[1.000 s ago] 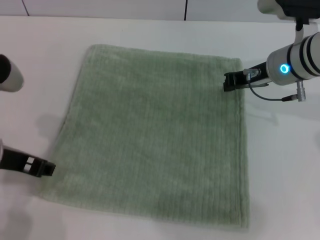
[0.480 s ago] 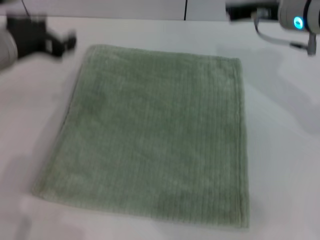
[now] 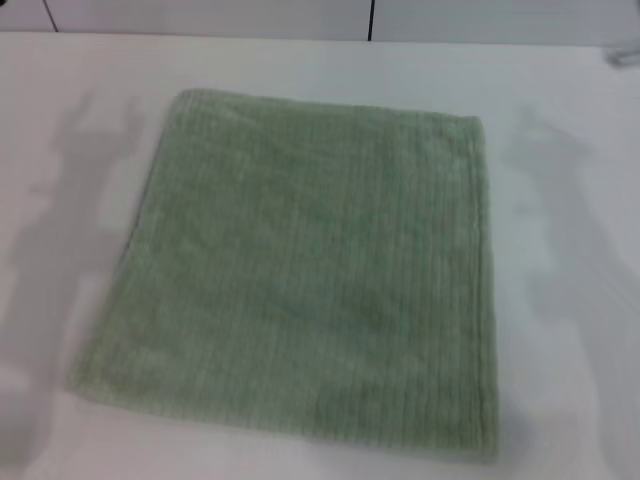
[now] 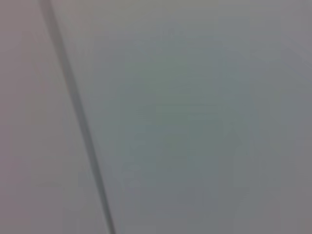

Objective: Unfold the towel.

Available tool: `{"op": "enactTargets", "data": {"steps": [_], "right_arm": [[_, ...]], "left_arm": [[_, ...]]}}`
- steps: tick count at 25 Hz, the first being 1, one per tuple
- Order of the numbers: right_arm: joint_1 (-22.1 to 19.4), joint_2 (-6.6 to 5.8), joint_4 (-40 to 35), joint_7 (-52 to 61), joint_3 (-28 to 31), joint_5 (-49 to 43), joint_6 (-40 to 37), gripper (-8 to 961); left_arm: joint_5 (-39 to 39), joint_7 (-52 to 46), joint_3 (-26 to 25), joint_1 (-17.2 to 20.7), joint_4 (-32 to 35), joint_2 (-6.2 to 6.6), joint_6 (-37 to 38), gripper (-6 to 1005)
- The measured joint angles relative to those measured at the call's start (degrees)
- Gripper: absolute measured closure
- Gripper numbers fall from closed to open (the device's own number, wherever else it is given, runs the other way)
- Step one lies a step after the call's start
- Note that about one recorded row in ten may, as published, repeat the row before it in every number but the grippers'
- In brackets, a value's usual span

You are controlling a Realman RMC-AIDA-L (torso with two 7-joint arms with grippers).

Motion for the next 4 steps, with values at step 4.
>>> {"op": "enactTargets", "data": {"steps": [4], "right_arm": [[0.5,0.13,-25.6,14.4,-4.7,2.9,-30.4,954]], "left_arm": [[-0.2,-10.4,1.3,-1.1,22.4,0.01,26.6,381]]}}
